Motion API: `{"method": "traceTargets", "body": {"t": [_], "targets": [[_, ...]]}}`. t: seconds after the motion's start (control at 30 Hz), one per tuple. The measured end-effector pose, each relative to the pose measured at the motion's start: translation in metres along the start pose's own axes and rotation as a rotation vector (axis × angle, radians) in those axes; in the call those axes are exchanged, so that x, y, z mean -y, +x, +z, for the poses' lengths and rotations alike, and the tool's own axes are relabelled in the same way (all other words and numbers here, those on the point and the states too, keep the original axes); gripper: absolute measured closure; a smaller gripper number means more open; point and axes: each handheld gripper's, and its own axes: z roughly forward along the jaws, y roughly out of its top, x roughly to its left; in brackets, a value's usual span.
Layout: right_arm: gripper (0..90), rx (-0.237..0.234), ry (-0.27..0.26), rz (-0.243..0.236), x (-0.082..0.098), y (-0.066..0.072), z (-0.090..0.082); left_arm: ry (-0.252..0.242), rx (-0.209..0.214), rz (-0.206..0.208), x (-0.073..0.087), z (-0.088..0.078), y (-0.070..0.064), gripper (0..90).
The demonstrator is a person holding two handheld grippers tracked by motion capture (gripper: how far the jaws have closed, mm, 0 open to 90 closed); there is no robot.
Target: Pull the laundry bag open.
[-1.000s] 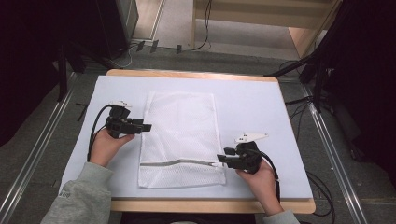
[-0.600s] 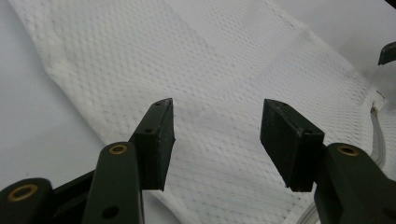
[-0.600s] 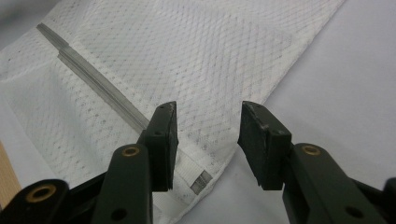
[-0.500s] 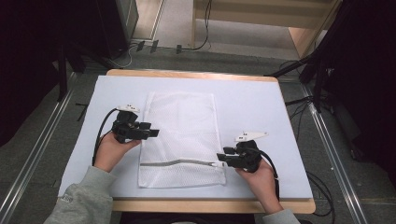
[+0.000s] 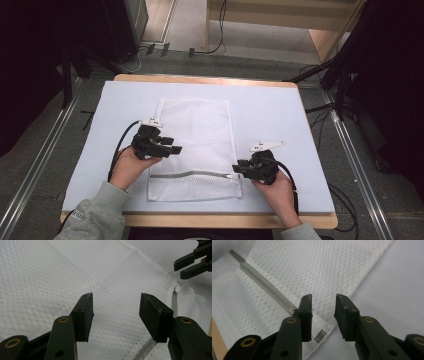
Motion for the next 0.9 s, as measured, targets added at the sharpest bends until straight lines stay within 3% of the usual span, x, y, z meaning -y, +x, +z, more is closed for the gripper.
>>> {"method": "traceTargets", "body": {"t": [0.2, 0.37, 0.6, 0.77, 0.9], "targets": [[80.5, -0.015, 0.015, 0.019, -0.001, -0.001, 0.003, 0.004, 0.015, 0.023, -0.001, 0.006, -0.011, 49.6], [89.6, -0.030, 0.043, 0.022, -0.001, 0.000, 0.007, 0.029, 0.068, 0.028, 0.000, 0.015, -0.020, 59.9], [90.0, -0.043, 0.071, 0.026, -0.001, 0.004, 0.014, 0.055, 0.115, 0.074, 0.000, 0.030, -0.040, 86.4], [90.0, -0.042, 0.077, 0.022, 0.000, 0.004, 0.016, 0.041, 0.143, 0.079, -0.001, 0.037, -0.047, 89.7], [90.0, -0.041, 0.080, 0.019, 0.001, 0.004, 0.017, 0.062, 0.156, 0.092, -0.001, 0.047, -0.054, 89.6]]}}
